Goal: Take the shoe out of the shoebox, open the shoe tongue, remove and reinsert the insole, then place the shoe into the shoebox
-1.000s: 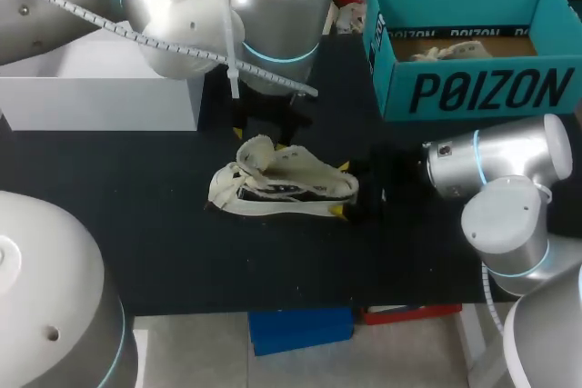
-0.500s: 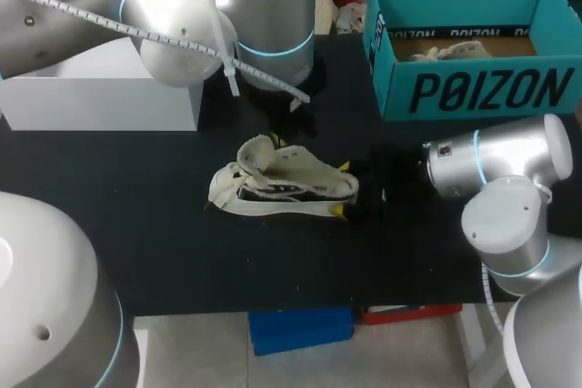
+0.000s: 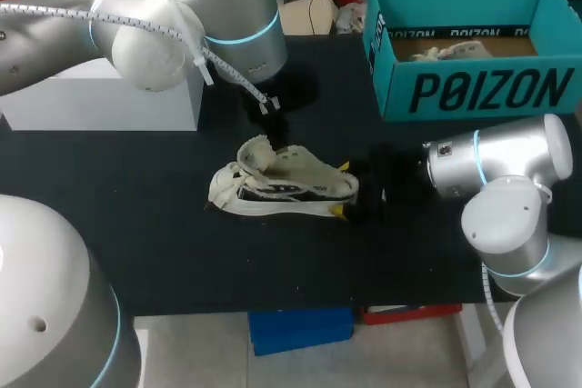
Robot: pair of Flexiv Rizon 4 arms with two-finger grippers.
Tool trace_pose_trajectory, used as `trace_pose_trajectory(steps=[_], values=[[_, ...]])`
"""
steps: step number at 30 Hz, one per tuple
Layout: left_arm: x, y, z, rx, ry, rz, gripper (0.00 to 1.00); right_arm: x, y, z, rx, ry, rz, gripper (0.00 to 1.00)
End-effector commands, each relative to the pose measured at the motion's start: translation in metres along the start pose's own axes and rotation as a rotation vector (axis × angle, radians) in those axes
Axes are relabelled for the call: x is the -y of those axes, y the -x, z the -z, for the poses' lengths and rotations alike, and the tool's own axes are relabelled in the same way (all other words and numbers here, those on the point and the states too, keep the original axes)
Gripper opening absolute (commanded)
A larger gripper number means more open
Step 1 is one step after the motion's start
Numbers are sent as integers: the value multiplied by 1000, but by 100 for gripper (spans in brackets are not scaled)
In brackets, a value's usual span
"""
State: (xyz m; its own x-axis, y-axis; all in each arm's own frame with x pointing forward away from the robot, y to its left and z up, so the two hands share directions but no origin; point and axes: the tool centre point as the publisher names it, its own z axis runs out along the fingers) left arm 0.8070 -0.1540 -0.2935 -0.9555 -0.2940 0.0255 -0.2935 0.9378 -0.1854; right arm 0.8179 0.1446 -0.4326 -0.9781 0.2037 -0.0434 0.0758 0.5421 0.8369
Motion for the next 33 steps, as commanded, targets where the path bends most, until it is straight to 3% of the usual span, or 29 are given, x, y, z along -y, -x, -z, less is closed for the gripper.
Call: trace_pose_trajectory(steps=[1,8,10,21,33], values=[[3,10,-6,-397,118,-540,0,1,0,-2,1,-3,-1,0],[6,9,-24,-613,201,-662,0,1,0,-2,1,-3,-1,0],[7,7,-27,-593,246,-682,0,1,0,-2,1,-3,-1,0],[7,7,-27,-593,246,-682,0,1,0,-2,1,-3,-1,0],[13,18,-64,-559,93,-451,0,1,0,-2,1,-3,-1,0]])
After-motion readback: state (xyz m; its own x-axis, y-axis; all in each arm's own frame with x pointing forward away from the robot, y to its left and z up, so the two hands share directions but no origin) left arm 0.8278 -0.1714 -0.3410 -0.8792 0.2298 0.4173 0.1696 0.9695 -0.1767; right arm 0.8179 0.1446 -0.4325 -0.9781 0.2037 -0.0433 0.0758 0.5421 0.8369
